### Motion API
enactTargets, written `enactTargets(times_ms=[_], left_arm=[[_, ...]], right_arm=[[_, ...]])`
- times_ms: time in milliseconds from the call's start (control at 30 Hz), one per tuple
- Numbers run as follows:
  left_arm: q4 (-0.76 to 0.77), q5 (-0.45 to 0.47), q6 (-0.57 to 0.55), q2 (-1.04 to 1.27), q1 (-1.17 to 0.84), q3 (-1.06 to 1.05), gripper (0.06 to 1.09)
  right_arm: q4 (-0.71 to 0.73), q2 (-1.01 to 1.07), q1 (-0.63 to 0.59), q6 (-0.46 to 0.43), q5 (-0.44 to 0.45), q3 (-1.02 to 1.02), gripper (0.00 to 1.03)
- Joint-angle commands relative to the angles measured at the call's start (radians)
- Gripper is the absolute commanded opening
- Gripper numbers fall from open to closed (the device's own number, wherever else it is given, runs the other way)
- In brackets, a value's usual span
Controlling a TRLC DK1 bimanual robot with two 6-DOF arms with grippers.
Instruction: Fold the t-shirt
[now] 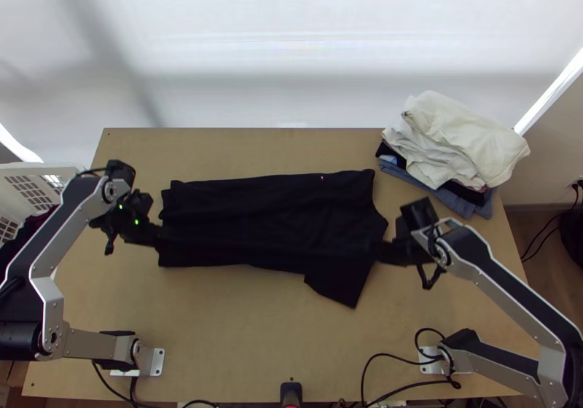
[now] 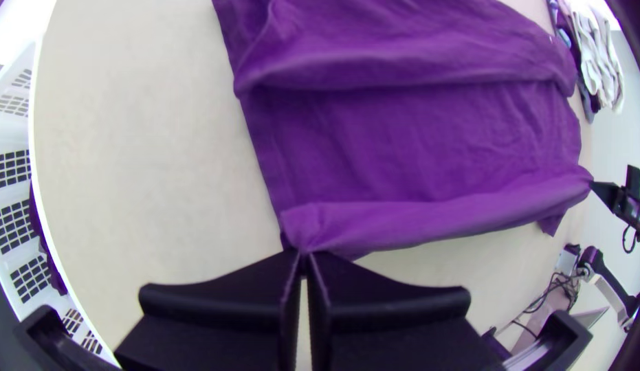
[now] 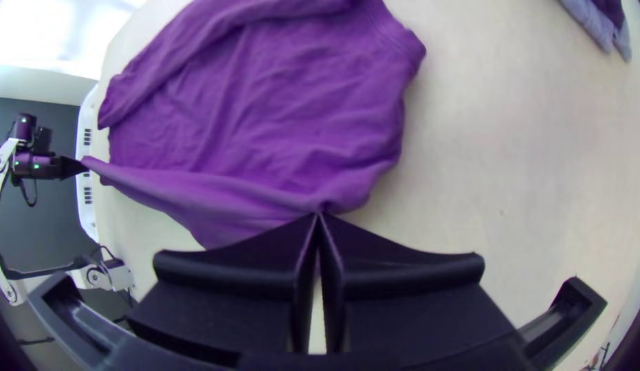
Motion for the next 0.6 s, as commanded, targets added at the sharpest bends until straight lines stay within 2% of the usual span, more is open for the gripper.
enactTargets(times_ms=[0,567], left_arm=[[0.001,0.005,-0.050,0.030,0.010,0.071,0.10],[-0.006,0.008,-0.148,0.141,0.035,0.324,0.10]], right_arm=[[-0.014,0.039,-0.006,-0.006,0.007,0.098,0.03],[-0.011,0.392,-0.075,-0.007,0.027,0.494,0.03]])
